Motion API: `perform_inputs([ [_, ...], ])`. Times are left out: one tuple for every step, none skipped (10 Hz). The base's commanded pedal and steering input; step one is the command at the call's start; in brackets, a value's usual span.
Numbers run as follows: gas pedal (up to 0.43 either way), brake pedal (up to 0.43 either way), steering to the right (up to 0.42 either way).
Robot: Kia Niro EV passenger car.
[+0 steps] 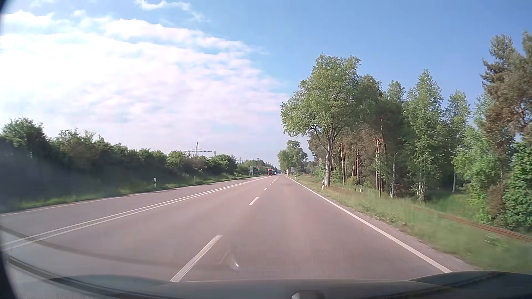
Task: Follow the waypoints while adhering to traffic rules and regulations
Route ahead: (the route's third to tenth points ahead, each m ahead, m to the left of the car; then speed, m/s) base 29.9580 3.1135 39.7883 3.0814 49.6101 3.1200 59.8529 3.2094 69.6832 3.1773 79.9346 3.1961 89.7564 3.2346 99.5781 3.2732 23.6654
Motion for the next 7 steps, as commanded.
perform_inputs([
  [0.228, 0.0, 0.001],
  [0.228, 0.0, 0.001],
  [0.228, 0.0, 0.001],
  [0.228, 0.0, 0.001],
  [0.228, 0.0, 0.001],
  [0.228, 0.0, 0.001],
  [0.228, 0.0, 0.001],
])
